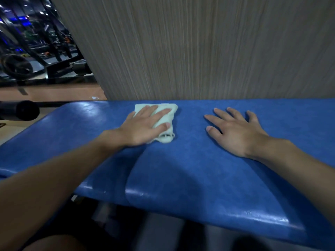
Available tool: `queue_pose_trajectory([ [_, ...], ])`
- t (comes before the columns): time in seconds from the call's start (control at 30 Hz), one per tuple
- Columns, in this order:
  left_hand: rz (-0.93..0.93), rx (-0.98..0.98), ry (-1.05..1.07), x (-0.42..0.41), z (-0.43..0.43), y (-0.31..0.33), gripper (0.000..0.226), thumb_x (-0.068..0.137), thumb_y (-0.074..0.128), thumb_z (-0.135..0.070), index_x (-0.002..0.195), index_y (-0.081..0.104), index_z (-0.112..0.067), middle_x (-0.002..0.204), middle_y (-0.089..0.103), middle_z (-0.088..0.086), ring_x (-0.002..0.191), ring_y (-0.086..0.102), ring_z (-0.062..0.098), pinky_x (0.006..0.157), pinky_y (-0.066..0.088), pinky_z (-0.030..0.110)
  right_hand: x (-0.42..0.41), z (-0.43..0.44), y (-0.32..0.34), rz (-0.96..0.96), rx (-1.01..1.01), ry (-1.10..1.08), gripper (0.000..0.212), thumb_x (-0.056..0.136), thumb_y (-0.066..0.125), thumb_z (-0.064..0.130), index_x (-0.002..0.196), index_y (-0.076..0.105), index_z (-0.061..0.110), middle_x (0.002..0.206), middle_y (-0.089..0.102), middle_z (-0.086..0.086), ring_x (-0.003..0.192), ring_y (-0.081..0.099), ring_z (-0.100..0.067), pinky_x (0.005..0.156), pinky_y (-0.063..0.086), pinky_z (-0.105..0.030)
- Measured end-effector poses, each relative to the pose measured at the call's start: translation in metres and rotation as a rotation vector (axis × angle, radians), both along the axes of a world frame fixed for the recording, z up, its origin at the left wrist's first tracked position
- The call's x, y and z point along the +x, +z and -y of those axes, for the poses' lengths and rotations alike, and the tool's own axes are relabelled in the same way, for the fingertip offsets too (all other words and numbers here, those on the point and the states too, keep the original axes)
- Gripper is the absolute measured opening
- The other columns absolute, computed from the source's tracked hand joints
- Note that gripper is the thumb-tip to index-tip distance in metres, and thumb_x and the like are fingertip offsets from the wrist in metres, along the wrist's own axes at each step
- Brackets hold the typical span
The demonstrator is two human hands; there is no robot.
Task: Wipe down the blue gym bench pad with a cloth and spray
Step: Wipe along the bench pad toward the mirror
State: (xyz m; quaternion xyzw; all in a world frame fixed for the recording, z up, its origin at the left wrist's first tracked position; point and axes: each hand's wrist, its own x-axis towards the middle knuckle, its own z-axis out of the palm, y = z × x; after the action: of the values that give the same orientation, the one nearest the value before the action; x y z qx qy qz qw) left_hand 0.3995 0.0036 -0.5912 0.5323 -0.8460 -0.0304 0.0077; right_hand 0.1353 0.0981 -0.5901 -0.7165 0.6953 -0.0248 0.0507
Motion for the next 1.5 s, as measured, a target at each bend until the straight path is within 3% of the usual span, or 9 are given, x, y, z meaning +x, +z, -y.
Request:
queue_pose_trajectory([
  [0.23, -0.05, 0.004, 0.073, -0.025, 0.063, 0.001, 0.087, 0.07, 0.007, -0.084, 0.151, 0.014, -0.054, 0.164, 0.019, -0.009, 0.151, 0.011, 0.014, 0.118, 0.011, 0.054, -0.001, 0.003, -0.001, 0.048, -0.027, 0.004, 0.057, 0.097, 0.017, 0.058, 0.152, 0.019, 0.044, 0.165, 0.009, 0.012, 0.151, 0.002, -0.017, 0.118, 0.0, -0.055],
  [0.33, -0.039, 0.009, 0.05, -0.016, 0.04, -0.002, 0.085, 0.071, 0.005, -0.083, 0.151, 0.01, -0.055, 0.165, 0.013, -0.008, 0.151, 0.006, 0.013, 0.119, 0.009, 0.054, -0.002, 0.006, 0.003, 0.116, 0.0, -0.016, 0.054, 0.096, 0.028, 0.059, 0.149, 0.027, 0.047, 0.163, 0.015, 0.014, 0.151, 0.005, -0.015, 0.119, -0.001, -0.053],
  [0.47, -0.004, -0.008, -0.043, 0.013, -0.027, -0.004, 0.073, 0.072, 0.001, -0.086, 0.143, -0.003, -0.067, 0.166, 0.007, -0.008, 0.152, 0.001, 0.012, 0.12, 0.009, 0.05, 0.008, 0.014, 0.017, 0.173, -0.069, -0.062, 0.042, 0.094, 0.045, 0.047, 0.135, 0.05, 0.039, 0.15, 0.04, 0.008, 0.142, 0.027, -0.021, 0.116, 0.006, -0.053],
  [0.53, -0.001, -0.017, -0.082, 0.031, -0.07, -0.003, 0.067, 0.069, -0.007, -0.092, 0.133, -0.013, -0.074, 0.166, 0.002, -0.011, 0.152, -0.004, 0.011, 0.121, 0.005, 0.047, 0.024, 0.02, 0.018, 0.178, -0.144, -0.025, 0.049, 0.096, 0.042, 0.046, 0.144, 0.043, 0.033, 0.156, 0.034, 0.006, 0.146, 0.022, -0.019, 0.117, 0.002, -0.055],
  [0.63, -0.011, -0.025, -0.111, 0.055, -0.123, 0.001, 0.07, 0.069, -0.013, -0.091, 0.137, -0.013, -0.073, 0.165, -0.006, -0.017, 0.15, -0.015, 0.004, 0.122, 0.0, 0.043, 0.05, 0.028, 0.012, 0.215, -0.063, 0.057, 0.058, 0.098, 0.034, 0.054, 0.153, 0.026, 0.037, 0.164, 0.016, 0.01, 0.152, 0.007, -0.017, 0.119, -0.002, -0.058],
  [0.73, -0.008, 0.019, -0.11, 0.066, -0.139, 0.003, 0.069, 0.071, -0.012, -0.091, 0.137, -0.016, -0.072, 0.162, -0.013, -0.021, 0.146, -0.022, -0.001, 0.123, -0.004, 0.041, 0.06, 0.029, 0.002, 0.111, -0.007, 0.11, 0.055, 0.099, 0.023, 0.055, 0.152, 0.023, 0.041, 0.166, 0.008, 0.01, 0.152, 0.001, -0.02, 0.117, -0.004, -0.061],
  [0.93, -0.025, -0.004, -0.066, 0.05, -0.074, 0.002, 0.062, 0.071, -0.003, -0.091, 0.131, -0.011, -0.077, 0.165, 0.002, -0.014, 0.152, -0.005, 0.009, 0.121, 0.006, 0.045, 0.06, 0.029, -0.002, 0.053, -0.013, 0.117, 0.058, 0.099, 0.015, 0.056, 0.155, 0.015, 0.04, 0.166, 0.002, 0.01, 0.152, -0.004, -0.02, 0.117, -0.005, -0.061],
  [1.2, -0.051, -0.029, 0.086, 0.003, 0.076, 0.0, 0.079, 0.075, 0.011, -0.08, 0.15, 0.016, -0.054, 0.162, 0.023, -0.006, 0.149, 0.017, 0.017, 0.118, 0.015, 0.054, 0.059, 0.032, -0.004, 0.054, -0.053, 0.118, 0.058, 0.097, 0.017, 0.057, 0.152, 0.018, 0.042, 0.165, 0.007, 0.011, 0.151, 0.0, -0.019, 0.118, -0.002, -0.06],
  [1.5, -0.007, -0.005, 0.017, 0.029, 0.018, -0.005, 0.082, 0.074, 0.003, -0.081, 0.151, 0.004, -0.055, 0.165, 0.009, -0.008, 0.151, 0.003, 0.011, 0.12, 0.01, 0.052, 0.057, 0.032, -0.003, 0.096, -0.061, 0.101, 0.058, 0.095, 0.019, 0.059, 0.151, 0.024, 0.043, 0.164, 0.012, 0.014, 0.151, 0.004, -0.016, 0.118, 0.002, -0.058],
])
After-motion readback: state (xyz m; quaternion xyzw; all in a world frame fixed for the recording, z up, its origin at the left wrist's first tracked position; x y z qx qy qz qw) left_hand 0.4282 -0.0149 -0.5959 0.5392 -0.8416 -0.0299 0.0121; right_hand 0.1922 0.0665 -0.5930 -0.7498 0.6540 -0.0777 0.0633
